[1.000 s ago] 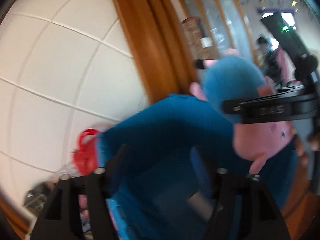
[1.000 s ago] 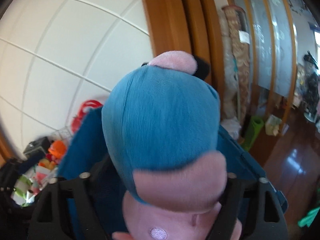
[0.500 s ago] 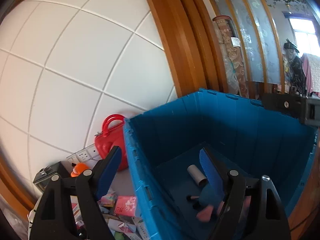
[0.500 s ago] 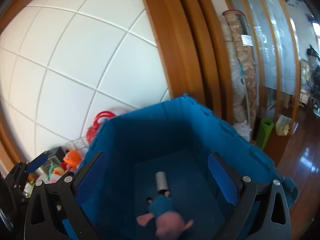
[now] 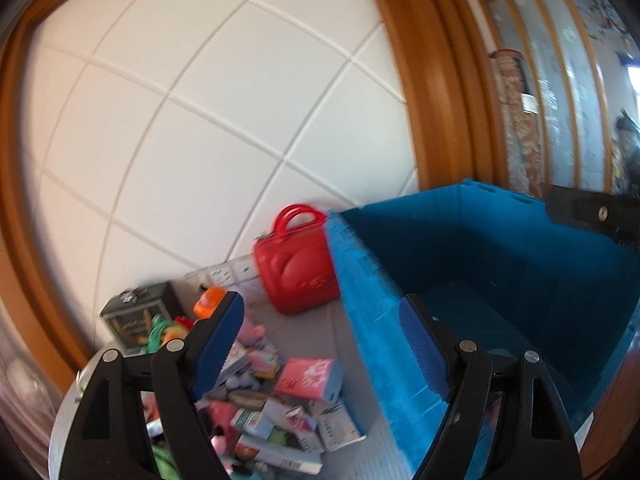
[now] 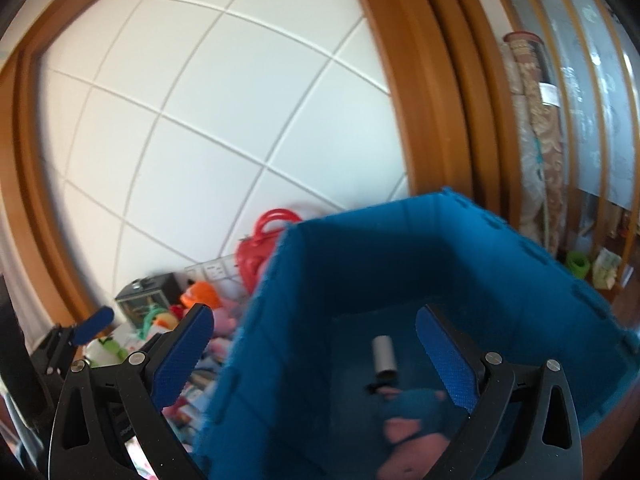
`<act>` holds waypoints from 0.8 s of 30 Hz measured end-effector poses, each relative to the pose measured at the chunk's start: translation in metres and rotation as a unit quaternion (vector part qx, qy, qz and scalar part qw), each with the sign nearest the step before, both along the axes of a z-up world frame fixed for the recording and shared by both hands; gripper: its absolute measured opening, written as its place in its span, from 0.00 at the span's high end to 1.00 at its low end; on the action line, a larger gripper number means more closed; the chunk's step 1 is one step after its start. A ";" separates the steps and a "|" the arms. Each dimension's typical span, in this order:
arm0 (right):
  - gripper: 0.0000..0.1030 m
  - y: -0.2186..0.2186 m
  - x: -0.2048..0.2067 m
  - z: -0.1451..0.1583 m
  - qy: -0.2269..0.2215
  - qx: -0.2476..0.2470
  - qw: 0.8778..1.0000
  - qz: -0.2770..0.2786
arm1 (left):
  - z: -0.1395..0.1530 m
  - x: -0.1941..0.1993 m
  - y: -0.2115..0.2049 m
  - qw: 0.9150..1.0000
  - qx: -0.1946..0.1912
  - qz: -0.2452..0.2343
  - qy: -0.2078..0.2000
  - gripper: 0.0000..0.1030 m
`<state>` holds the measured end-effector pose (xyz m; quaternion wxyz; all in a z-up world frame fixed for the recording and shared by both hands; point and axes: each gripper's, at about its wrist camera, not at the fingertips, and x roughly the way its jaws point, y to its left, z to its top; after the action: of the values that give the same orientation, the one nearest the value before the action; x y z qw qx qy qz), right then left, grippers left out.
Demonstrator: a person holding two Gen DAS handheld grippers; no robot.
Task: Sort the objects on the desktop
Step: 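Grasp the teal pig plush with the right tool while the left tool grasps the green plush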
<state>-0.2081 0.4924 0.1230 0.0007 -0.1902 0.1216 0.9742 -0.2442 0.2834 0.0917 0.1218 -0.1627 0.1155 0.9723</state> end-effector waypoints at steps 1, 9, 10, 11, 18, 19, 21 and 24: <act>0.00 -0.009 -0.001 0.000 0.000 0.000 1.000 0.008 | -0.003 0.002 -0.013 1.000 0.004 0.006 -0.002 0.23; 0.00 -0.121 -0.019 -0.006 0.000 0.015 0.995 0.101 | -0.043 0.011 -0.137 0.998 -0.003 0.064 -0.015 0.23; 0.00 -0.144 -0.024 -0.014 -0.009 0.017 0.993 0.114 | -0.049 0.011 -0.156 0.997 -0.010 0.073 -0.019 0.22; 0.00 -0.158 -0.028 -0.020 -0.016 0.021 0.992 0.122 | -0.055 0.012 -0.175 0.997 -0.014 0.079 -0.020 0.22; 0.00 -0.274 -0.049 -0.115 -0.123 0.033 0.977 0.171 | -0.107 0.007 -0.306 0.988 -0.052 0.125 -0.068 0.23; 0.00 -0.287 -0.051 -0.132 -0.142 0.027 0.975 0.171 | -0.113 0.007 -0.318 0.988 -0.053 0.125 -0.075 0.22; 0.00 -0.303 -0.053 -0.167 -0.185 -0.001 0.968 0.171 | -0.125 0.010 -0.343 0.986 -0.065 0.127 -0.082 0.22; 0.00 -0.327 -0.053 -0.216 -0.229 -0.020 0.959 0.165 | -0.142 0.014 -0.371 0.984 -0.072 0.130 -0.097 0.23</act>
<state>-0.2611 0.1652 -0.0931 -0.1359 -0.4253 0.1045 0.8887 -0.2304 -0.0874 -0.0501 -0.0071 -0.2785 0.1510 0.9485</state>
